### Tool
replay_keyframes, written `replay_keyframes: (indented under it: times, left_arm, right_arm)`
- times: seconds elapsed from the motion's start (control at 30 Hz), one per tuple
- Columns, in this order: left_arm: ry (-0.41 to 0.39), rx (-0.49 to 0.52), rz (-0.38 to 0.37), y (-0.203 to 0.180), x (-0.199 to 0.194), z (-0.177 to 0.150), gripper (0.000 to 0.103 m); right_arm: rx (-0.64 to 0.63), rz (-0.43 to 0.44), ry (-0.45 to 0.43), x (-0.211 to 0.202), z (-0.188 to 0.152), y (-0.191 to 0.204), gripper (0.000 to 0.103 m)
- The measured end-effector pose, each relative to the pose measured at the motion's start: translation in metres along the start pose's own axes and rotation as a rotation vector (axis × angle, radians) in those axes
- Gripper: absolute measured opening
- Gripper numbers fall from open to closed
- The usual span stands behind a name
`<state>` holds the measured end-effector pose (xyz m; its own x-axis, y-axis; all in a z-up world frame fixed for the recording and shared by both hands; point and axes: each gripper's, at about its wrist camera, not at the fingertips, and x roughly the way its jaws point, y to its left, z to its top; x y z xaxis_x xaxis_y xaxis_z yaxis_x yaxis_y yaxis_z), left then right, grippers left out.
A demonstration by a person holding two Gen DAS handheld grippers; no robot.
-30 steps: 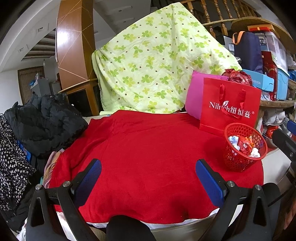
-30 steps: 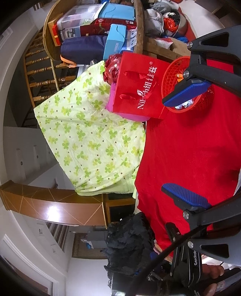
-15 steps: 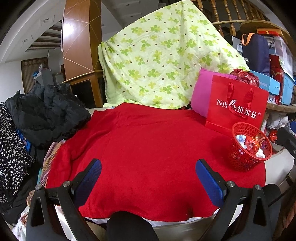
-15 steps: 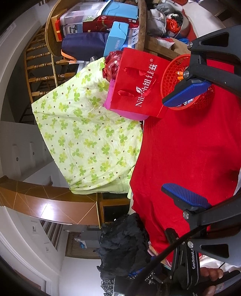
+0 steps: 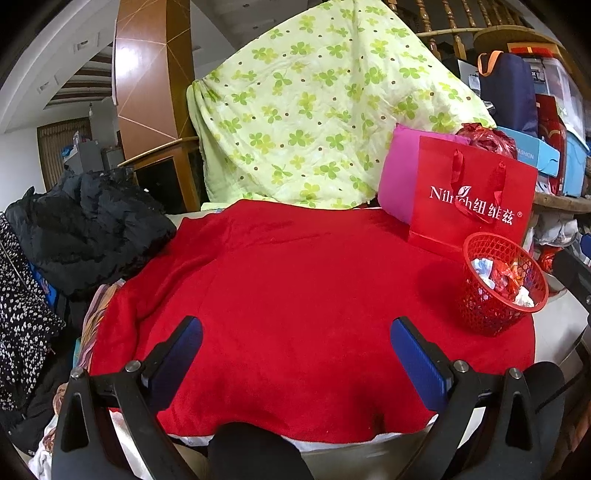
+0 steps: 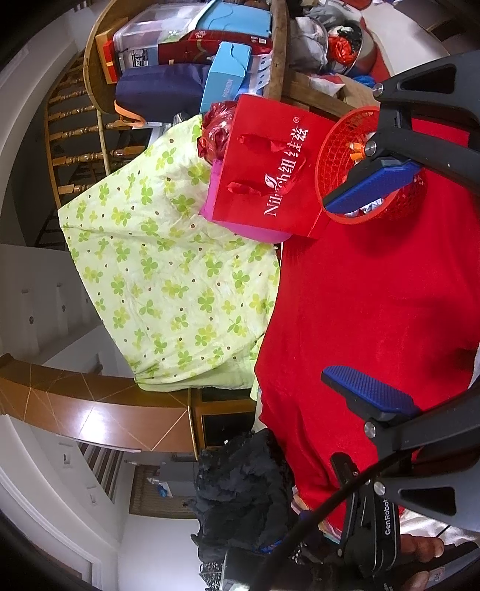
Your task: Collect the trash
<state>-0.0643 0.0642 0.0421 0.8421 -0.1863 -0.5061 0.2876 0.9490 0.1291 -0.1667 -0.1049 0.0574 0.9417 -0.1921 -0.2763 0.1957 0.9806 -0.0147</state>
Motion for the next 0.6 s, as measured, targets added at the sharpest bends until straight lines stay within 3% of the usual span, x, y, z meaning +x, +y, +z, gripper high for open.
replay_keyframes:
  times: [0.6]
  left_arm:
    - [-0.035,0.105,-0.122,-0.061,0.042,0.034,0.101]
  right_arm:
    - [0.073,-0.097,0.000,0.035,0.004,-0.068,0.087]
